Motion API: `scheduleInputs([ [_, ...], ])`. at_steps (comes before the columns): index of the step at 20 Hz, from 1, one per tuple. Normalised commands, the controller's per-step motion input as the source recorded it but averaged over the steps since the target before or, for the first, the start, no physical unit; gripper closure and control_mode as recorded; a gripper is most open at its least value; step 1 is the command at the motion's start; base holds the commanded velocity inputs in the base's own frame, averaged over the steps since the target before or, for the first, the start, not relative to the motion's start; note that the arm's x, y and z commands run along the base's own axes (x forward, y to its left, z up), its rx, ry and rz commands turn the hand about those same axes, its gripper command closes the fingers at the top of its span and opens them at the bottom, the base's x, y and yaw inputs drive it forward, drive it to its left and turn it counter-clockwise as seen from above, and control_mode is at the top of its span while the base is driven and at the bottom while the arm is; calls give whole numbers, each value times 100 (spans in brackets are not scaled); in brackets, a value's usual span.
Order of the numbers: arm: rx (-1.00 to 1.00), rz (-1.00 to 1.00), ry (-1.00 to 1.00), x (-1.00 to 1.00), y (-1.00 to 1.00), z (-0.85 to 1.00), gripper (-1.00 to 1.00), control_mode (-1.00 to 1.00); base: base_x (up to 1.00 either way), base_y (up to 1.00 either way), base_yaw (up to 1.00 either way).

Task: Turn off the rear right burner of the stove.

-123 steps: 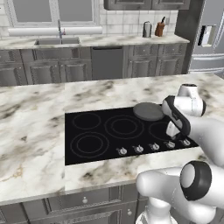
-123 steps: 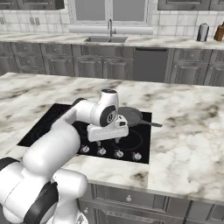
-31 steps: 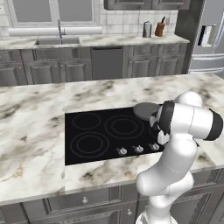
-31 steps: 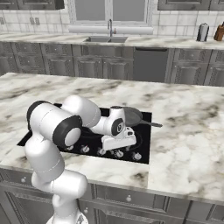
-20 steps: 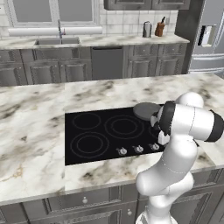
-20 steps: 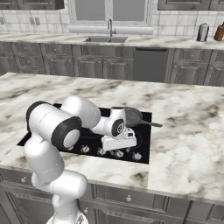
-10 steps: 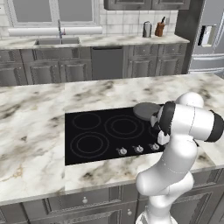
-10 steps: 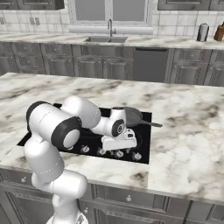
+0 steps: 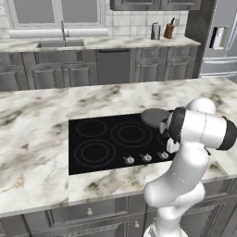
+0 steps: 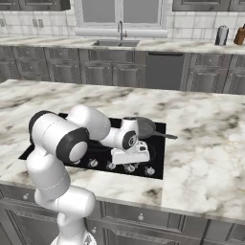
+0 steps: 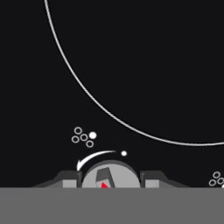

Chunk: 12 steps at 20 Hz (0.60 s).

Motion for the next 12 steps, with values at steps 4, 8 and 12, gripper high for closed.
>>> scheduleInputs([
  [4,0,-4,0,0,0,-2,100,-100,0,0,0],
  [8,0,-13,0,0,0,0,100,-100,0,0,0],
  [12,0,-30,-1,0,3,0,100,-100,0,0,0],
])
